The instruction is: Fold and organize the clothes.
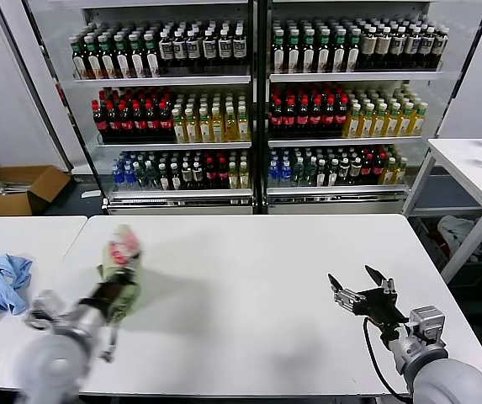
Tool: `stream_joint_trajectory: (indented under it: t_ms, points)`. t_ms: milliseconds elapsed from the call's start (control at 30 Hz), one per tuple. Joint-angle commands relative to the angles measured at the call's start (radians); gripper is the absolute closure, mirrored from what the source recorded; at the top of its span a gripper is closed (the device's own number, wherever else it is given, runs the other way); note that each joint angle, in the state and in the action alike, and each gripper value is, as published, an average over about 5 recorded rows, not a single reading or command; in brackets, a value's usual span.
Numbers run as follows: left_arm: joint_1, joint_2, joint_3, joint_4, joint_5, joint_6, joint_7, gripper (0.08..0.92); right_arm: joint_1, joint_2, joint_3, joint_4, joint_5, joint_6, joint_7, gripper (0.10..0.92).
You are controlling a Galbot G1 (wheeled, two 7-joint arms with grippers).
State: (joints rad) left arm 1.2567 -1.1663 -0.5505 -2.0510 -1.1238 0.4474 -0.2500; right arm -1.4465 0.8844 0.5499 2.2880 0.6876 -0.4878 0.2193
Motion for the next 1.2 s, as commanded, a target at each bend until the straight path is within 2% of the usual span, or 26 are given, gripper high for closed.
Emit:
stream_joint_trajectory:
  t_ms: [33,300,467,567,733,867,1067,1200]
  points:
    - [-0.28,-0.283,0.575,0.238,0.382,-0.027,-0.009,0.906,-0.004,-0.009,0.015,-0.002,0.004,0.018,-0.01,0.203]
    - [-0.386,-0.397,0.642,0.426,0.441,-0.033,-0.03,0.906,0.027,-0.022,0.012,-0.033,0.021,0.031,-0.016,0.203]
    - [-0.41,-0.414,0.651,0.483,0.649,-0.12,0.007,0.883,0.048,-0.035,0.015,-0.054,0.034,0.037,-0.016,0.203]
    - [-0.378,-0.388,0.652,0.428,0.735,-0.163,0.019,0.811,0.059,-0.039,0.011,-0.063,0.037,0.039,-0.016,0.203]
    - [-0.259,-0.305,0.608,0.235,0.806,-0.215,0.029,0.664,0.133,-0.026,-0.054,-0.113,0.046,0.033,-0.01,0.203]
    - [-0.141,-0.244,0.458,0.109,0.795,-0.236,0.027,0.551,0.284,0.031,-0.209,-0.23,0.073,-0.005,0.019,0.203]
    - [0.002,-0.149,0.201,0.024,0.72,-0.254,0.017,0.378,0.534,0.175,-0.475,-0.459,0.077,-0.065,0.075,0.203]
    - [0.09,-0.123,0.103,-0.018,0.693,-0.267,0.011,0.266,0.6,0.256,-0.589,-0.551,0.067,-0.087,0.097,0.203]
